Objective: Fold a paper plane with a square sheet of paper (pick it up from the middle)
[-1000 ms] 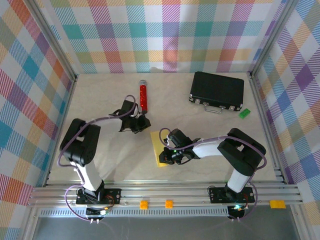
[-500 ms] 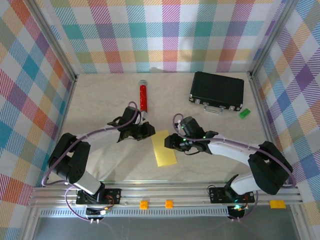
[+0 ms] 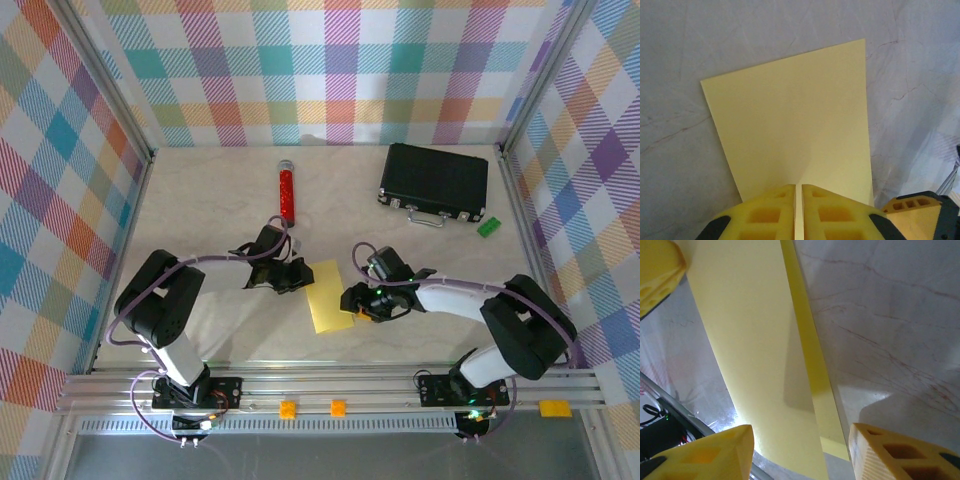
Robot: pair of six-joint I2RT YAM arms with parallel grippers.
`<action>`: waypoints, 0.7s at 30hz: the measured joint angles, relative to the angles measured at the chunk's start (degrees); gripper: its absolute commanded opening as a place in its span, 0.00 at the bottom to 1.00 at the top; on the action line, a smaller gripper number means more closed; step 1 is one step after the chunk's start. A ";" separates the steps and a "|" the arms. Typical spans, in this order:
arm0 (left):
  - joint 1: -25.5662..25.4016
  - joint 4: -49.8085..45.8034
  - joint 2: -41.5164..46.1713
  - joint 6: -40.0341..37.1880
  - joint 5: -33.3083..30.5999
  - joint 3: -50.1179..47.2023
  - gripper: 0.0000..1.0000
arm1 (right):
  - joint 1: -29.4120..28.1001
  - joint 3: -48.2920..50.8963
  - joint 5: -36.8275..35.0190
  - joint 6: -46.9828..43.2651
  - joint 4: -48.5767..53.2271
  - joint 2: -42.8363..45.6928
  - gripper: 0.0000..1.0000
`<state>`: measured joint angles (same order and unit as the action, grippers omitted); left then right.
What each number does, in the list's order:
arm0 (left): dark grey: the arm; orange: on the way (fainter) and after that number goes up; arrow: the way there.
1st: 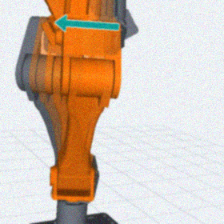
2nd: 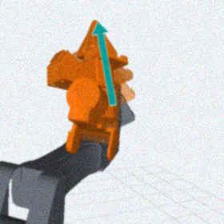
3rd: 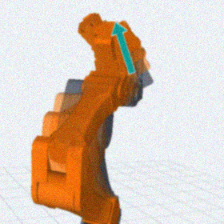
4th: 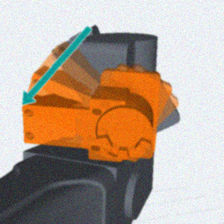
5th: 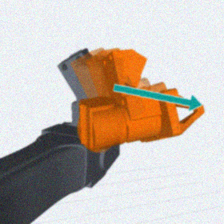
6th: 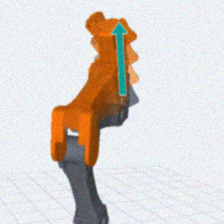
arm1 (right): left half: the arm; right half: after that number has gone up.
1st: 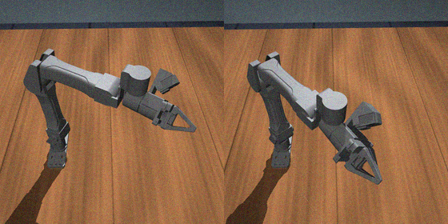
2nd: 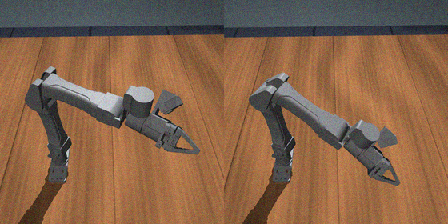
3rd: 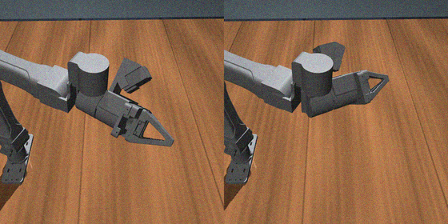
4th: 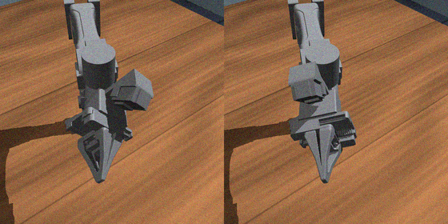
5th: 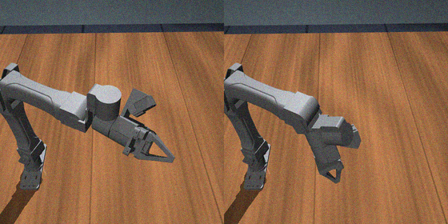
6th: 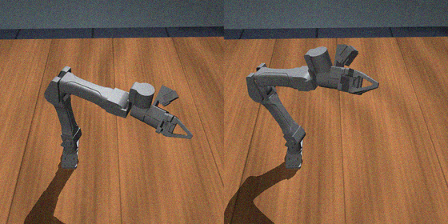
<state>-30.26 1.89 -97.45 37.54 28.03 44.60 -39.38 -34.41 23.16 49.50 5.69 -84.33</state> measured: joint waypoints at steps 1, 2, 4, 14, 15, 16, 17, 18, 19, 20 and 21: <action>0.00 0.26 -0.33 0.00 0.02 0.00 0.12 | 0.00 0.20 0.74 0.24 -0.61 -0.52 0.51; 0.00 0.50 -0.68 -0.02 0.09 -0.02 0.12 | 0.00 0.26 1.38 0.50 -1.20 -0.96 0.50; 0.00 1.29 -1.55 0.00 0.39 -0.20 0.11 | 0.00 0.31 2.47 0.94 -2.69 -1.38 0.48; 0.00 4.31 -3.45 -0.33 2.99 -0.24 0.11 | 0.63 0.31 5.53 2.16 -7.37 -1.38 0.43; 0.00 4.37 -3.54 -0.57 3.17 -0.24 0.11 | 0.85 0.31 5.73 2.21 -7.61 -1.38 0.43; 0.02 4.42 -3.61 -0.94 3.39 -0.24 0.11 | 1.11 0.31 5.92 2.19 -7.82 -1.40 0.43; 0.02 4.46 -3.63 -1.22 3.50 -0.22 0.11 | 1.38 0.31 6.10 2.19 -8.11 -1.42 0.43; 0.02 4.46 -3.65 -1.57 3.63 -0.22 0.11 | 1.73 0.35 6.36 2.21 -8.52 -1.51 0.44; 0.02 4.46 -3.67 -2.05 3.76 -0.22 0.11 | 2.21 0.42 6.78 2.21 -9.14 -1.75 0.44; 0.02 4.48 -3.72 -2.49 3.93 -0.20 0.11 | 2.62 0.55 7.21 2.23 -9.90 -2.08 0.44; 0.04 4.46 -3.78 -2.82 4.13 -0.15 0.11 | 3.15 0.68 7.82 2.29 -10.69 -2.58 0.44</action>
<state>-30.22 6.35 -101.23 34.72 32.16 44.45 -36.23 -33.74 30.98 51.79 -4.99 -86.91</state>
